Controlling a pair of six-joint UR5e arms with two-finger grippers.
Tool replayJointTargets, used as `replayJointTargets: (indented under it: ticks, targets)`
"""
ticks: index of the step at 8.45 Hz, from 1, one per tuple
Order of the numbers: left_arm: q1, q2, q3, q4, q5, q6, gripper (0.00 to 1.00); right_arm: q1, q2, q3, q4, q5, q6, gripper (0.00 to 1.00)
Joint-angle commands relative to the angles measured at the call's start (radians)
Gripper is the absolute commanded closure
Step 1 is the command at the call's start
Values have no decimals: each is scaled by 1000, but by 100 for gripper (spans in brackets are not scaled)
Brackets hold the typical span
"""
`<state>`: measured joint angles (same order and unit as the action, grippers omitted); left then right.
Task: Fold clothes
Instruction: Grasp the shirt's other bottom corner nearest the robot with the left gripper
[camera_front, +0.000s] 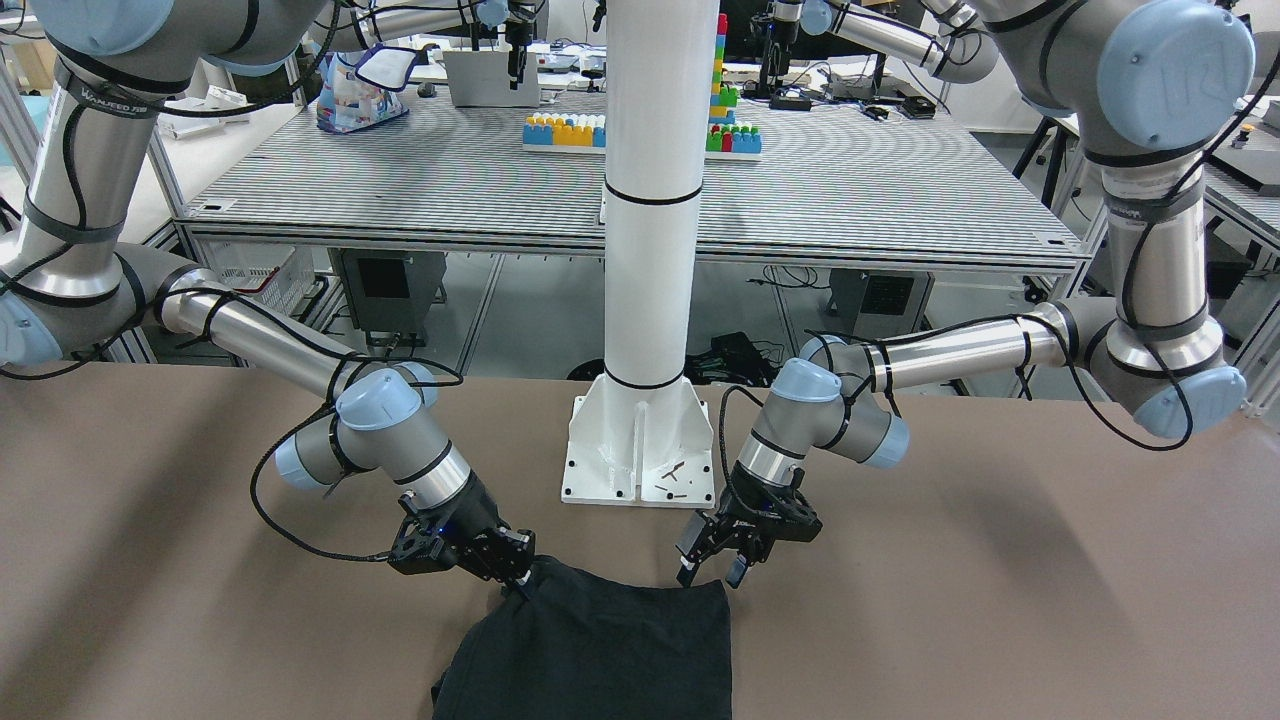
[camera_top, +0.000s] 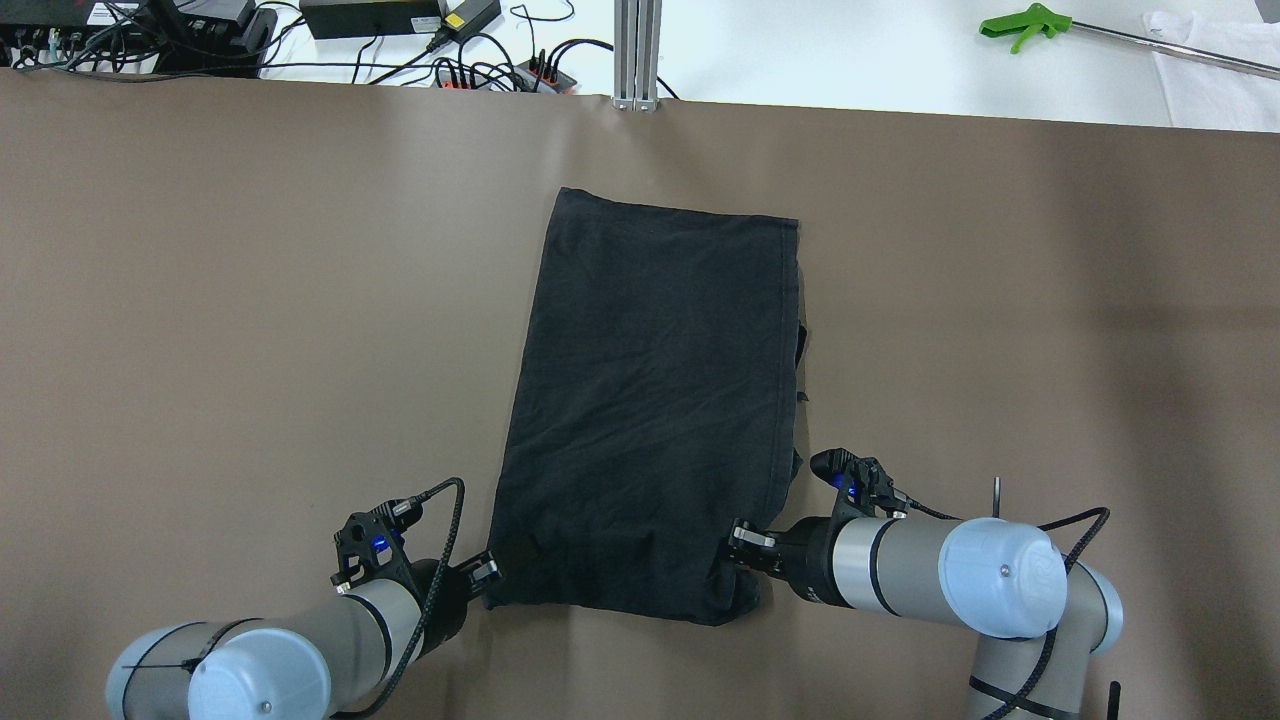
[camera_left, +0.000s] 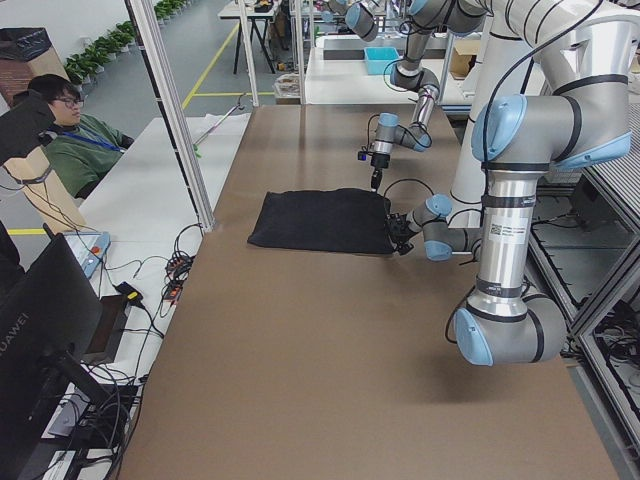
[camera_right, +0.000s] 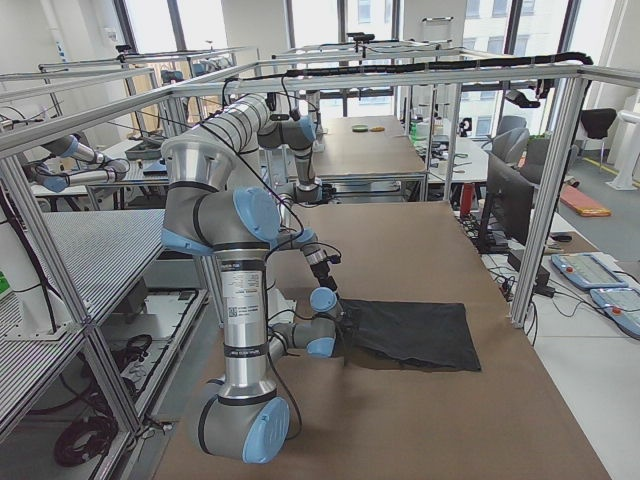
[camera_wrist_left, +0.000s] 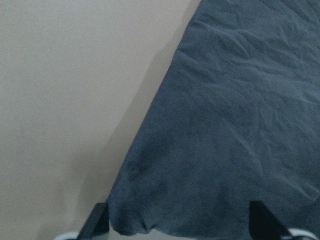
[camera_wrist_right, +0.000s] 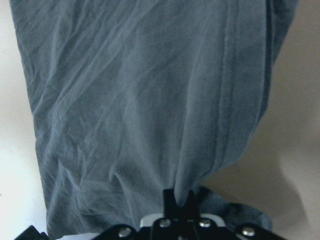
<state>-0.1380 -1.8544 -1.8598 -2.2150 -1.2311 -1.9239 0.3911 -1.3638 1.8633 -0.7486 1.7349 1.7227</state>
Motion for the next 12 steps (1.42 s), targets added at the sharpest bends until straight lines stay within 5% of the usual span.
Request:
replayJointTargets:
  ticks: [1, 3, 4, 5, 6, 10, 12]
  targets:
    - [3, 0, 33, 0, 2, -1, 0, 0, -1, 0, 0, -1, 0, 100]
    - [3, 0, 45, 0, 2, 0, 0, 0, -1, 4, 0, -1, 0, 100]
    - [3, 0, 45, 0, 5, 0, 10, 0, -3, 4, 0, -6, 0, 100]
    - [3, -3, 36, 0, 9, -1, 71, 0, -3, 4, 0, -6, 0, 100]
    - [3, -6, 33, 0, 9, -1, 100, 0, -3, 4, 0, -6, 0, 100]
    - [0, -8, 25, 0, -7, 2, 100, 0, -8, 0, 0, -3, 0, 100]
    - [-2, 33, -92, 6, -19, 9, 100, -2, -14, 31, 0, -1, 0, 100]
